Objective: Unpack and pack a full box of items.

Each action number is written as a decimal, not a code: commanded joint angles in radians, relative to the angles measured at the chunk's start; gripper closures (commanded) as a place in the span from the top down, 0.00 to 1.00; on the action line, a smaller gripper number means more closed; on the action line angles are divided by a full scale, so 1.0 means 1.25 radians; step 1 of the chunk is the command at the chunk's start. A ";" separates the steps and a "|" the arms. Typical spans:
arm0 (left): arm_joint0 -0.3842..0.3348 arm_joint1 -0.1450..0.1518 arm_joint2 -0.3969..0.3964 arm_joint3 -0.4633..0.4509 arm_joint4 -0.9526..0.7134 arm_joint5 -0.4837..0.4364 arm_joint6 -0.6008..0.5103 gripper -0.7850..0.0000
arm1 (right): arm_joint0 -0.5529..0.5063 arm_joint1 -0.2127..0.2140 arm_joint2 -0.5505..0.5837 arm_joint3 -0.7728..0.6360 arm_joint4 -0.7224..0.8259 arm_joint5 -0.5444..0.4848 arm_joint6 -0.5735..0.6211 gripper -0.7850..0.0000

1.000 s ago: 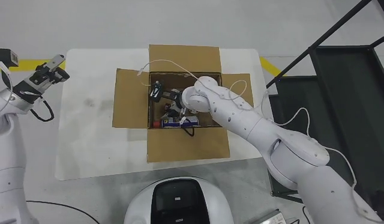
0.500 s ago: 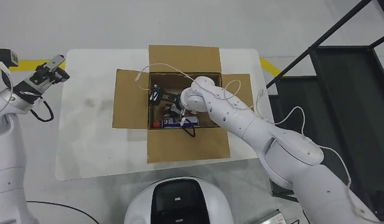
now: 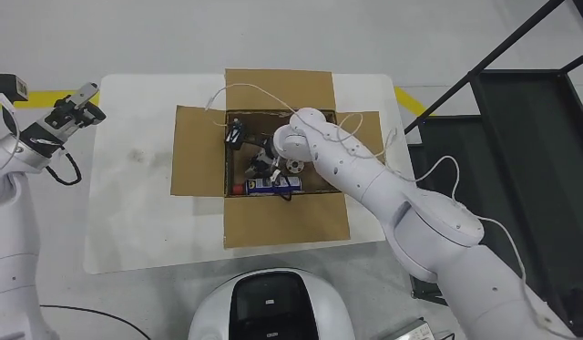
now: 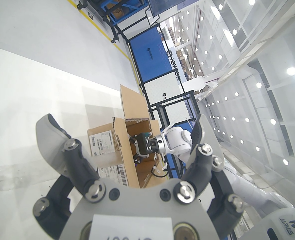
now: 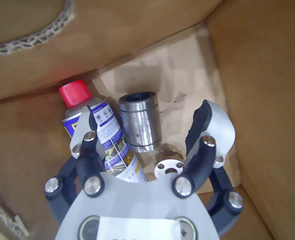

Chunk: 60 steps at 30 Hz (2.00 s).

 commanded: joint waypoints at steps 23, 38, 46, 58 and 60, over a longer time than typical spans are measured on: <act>0.089 0.030 -0.130 -0.064 0.040 0.024 0.126 1.00 | -0.058 0.075 0.102 -0.125 -0.028 -0.101 0.061 1.00; 0.089 0.030 -0.130 -0.064 0.040 0.024 0.126 1.00 | -0.040 0.008 0.038 -0.033 -0.068 -0.017 0.025 1.00; 0.089 0.030 -0.130 -0.064 0.040 0.024 0.126 1.00 | -0.026 -0.021 0.019 0.022 -0.085 -0.007 0.026 0.88; 0.089 0.030 -0.130 -0.064 0.040 0.024 0.126 1.00 | 0.000 -0.050 0.025 0.094 -0.081 -0.017 0.000 0.76; 0.089 0.030 -0.130 -0.064 0.040 0.024 0.126 1.00 | 0.003 -0.050 0.028 0.096 -0.083 -0.023 0.006 0.76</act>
